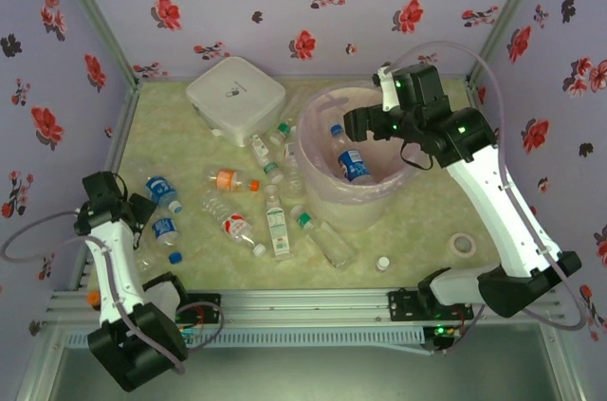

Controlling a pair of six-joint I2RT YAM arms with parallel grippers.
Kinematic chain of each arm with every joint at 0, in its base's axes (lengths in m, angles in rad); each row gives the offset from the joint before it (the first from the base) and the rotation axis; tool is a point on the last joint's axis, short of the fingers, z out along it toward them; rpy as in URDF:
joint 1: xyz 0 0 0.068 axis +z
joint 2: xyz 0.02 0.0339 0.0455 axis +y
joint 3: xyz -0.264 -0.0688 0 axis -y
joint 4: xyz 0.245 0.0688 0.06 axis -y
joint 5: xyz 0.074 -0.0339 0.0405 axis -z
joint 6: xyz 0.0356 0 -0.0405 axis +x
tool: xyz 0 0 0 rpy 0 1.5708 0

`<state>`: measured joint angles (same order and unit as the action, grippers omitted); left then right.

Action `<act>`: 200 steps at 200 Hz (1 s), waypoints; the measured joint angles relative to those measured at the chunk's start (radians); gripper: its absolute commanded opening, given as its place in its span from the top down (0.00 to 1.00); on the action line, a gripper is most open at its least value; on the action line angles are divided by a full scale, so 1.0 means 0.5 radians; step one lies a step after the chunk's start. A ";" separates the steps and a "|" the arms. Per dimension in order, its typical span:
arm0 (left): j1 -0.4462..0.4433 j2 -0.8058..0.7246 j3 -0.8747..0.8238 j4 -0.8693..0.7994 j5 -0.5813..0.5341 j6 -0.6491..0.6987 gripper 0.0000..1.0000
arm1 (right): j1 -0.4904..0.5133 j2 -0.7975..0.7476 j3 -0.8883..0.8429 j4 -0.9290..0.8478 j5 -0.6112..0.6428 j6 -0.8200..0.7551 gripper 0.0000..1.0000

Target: Put the plastic bottles in the bin

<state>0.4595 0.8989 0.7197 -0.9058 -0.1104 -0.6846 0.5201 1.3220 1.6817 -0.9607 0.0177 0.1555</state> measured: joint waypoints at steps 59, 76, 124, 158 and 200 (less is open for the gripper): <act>0.034 0.039 -0.117 0.027 0.003 -0.195 0.00 | -0.067 -0.077 0.000 0.027 0.000 -0.001 0.01; 0.047 0.039 -0.195 0.053 -0.008 -0.278 0.00 | -0.088 -0.115 -0.011 0.045 0.000 -0.008 0.01; 0.063 0.018 -0.350 0.204 -0.049 -0.411 0.03 | -0.134 -0.187 -0.095 0.102 -0.014 -0.014 0.01; 0.063 0.068 -0.403 0.235 0.004 -0.437 0.00 | -0.138 -0.187 -0.112 0.122 -0.030 -0.013 0.01; 0.063 0.081 -0.403 0.301 0.044 -0.423 0.13 | -0.138 -0.186 -0.127 0.143 -0.030 -0.013 0.01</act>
<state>0.4911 0.9394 0.5182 -0.7555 -0.0883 -0.8963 0.4511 1.2289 1.6180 -0.8890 0.0029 0.1490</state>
